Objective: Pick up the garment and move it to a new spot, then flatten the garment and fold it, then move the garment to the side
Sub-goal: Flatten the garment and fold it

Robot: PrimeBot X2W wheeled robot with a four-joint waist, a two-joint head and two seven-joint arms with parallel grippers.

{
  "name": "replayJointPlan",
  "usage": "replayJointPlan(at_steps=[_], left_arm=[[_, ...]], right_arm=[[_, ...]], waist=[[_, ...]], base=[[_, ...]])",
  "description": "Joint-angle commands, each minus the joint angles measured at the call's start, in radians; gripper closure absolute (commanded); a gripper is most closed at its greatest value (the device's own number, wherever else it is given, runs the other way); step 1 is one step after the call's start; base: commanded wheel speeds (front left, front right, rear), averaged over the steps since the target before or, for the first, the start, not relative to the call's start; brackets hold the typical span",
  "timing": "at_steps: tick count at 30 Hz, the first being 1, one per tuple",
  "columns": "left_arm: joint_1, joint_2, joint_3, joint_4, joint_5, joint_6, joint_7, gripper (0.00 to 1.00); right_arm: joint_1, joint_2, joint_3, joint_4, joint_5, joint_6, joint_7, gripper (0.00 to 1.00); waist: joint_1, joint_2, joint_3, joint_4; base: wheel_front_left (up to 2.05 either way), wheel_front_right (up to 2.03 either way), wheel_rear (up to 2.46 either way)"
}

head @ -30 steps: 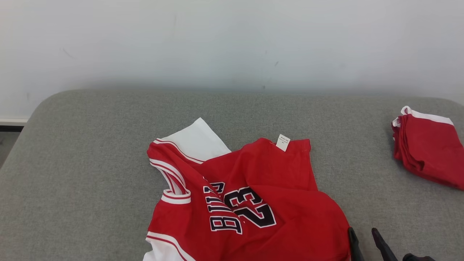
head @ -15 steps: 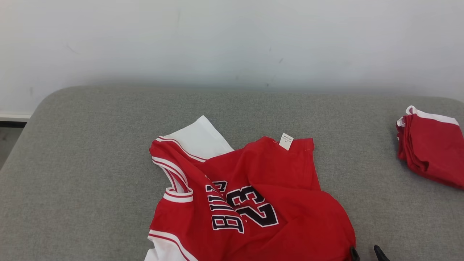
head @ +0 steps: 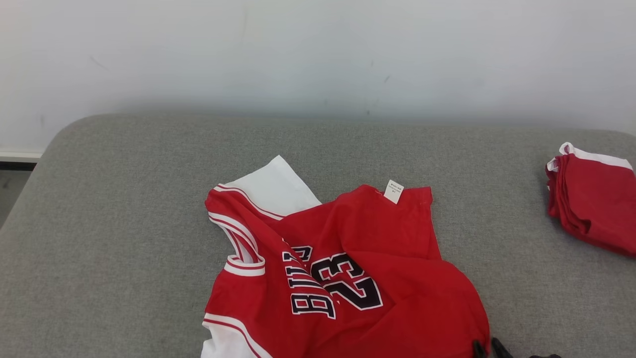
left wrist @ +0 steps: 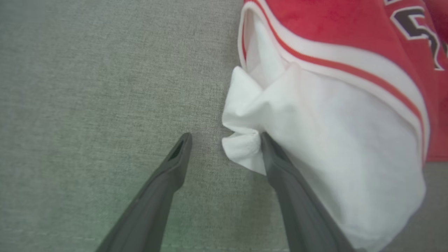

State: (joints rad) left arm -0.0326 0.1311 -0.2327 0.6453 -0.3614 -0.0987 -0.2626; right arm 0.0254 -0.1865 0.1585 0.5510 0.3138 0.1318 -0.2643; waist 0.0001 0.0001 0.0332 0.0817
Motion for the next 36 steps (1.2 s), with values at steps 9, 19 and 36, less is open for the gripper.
replayJointPlan(at_steps=[9,19,36], left_arm=[[-0.006,-0.008,0.011,0.027,-0.024,-0.025,-0.002,1.00],[0.145,-0.007,0.059,-0.149,-0.006,-0.032,-0.002,1.00],[0.106,0.016,0.033,-0.080,0.001,-0.031,-0.002,0.00]], right_arm=[[-0.016,0.024,-0.021,0.004,0.055,-0.003,0.000,1.00],[0.120,-0.079,0.024,-0.215,0.238,-0.003,0.000,1.00],[0.081,-0.120,0.089,-0.119,0.143,-0.003,0.000,0.00]], waist=[[-0.0001,-0.0001,-0.013,0.004],[-0.0001,-0.0001,-0.028,0.001],[-0.0001,-0.0001,-0.033,0.001]], base=[[0.00,0.00,0.00],[0.00,0.00,0.00],[0.00,0.00,0.00]])
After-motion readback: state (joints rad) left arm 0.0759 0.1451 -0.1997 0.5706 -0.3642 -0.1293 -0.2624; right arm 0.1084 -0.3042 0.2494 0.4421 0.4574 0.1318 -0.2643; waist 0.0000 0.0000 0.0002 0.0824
